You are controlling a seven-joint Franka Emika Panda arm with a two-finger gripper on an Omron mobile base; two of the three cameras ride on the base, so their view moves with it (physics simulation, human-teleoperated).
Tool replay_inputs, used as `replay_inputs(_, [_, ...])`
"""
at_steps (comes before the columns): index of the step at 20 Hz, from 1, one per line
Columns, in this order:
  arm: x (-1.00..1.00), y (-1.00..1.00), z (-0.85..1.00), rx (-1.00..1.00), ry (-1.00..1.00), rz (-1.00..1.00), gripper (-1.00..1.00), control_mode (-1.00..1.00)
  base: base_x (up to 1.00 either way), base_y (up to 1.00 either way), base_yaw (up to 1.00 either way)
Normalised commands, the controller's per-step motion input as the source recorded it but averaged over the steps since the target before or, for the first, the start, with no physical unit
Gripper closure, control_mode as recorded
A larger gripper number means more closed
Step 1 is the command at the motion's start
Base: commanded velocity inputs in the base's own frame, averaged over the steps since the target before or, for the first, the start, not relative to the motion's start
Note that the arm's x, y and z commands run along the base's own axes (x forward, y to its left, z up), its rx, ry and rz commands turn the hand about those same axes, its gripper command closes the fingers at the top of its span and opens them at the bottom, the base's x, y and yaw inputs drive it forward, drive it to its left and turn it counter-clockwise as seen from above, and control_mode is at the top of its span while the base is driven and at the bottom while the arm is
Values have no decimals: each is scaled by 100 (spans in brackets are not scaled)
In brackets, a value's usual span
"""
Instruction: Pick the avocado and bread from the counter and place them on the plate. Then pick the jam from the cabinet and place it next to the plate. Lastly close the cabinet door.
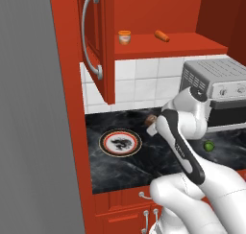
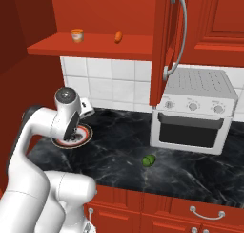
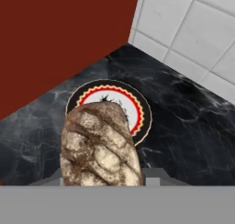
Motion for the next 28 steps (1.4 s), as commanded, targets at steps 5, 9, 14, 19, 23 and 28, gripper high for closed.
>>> replay_inputs(5, [0,36,0,-2,4,13,100,-100,0,0,0])
replay_inputs(9, [3,31,0,-6,5,5,100,-100,0,0,0])
replay_inputs(14, [15,31,-9,-9,10,3,100,-100,0,0,0])
replay_inputs(19, [23,27,-26,-11,3,1,100,-100,0,0,0])
replay_inputs(23, [25,16,-39,-13,0,1,100,-100,0,0,0])
replay_inputs(28, [26,2,-41,-11,0,3,100,-100,0,0,0])
